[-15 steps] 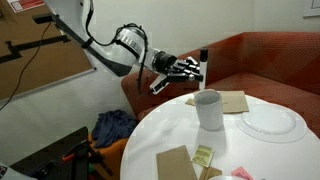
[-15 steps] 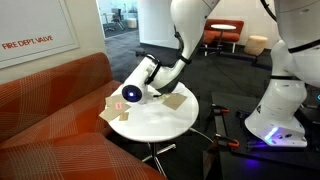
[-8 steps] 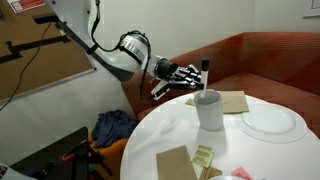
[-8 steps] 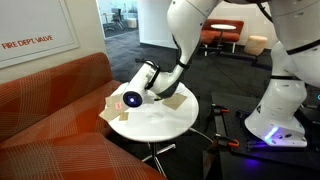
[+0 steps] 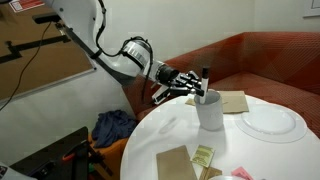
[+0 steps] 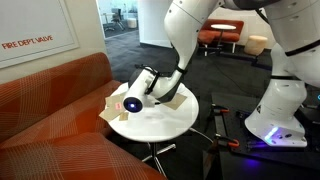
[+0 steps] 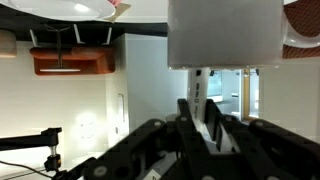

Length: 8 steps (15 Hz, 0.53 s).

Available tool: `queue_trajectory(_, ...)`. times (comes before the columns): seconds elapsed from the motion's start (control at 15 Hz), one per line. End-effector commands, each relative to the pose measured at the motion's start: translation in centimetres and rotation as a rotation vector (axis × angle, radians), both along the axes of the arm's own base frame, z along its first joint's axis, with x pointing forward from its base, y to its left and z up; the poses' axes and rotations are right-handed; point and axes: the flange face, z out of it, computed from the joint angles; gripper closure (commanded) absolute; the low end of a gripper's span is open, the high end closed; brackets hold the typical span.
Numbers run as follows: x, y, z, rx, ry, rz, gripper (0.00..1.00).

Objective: Pick up the black and white marker and put it in the mug

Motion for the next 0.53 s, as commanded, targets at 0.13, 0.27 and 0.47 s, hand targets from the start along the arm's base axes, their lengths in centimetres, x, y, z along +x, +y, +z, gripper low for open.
queue_trajectory(0.13,0.6,0.5,-1.2,-0.015,0.003,0.002,0.95)
queue_trajectory(0.27,0.6,0.5,-1.6,-0.016,0.008,-0.005,0.53)
queue_trajectory(0.47,0.5,0.4,-2.1,-0.020,0.015,-0.009,0.32)
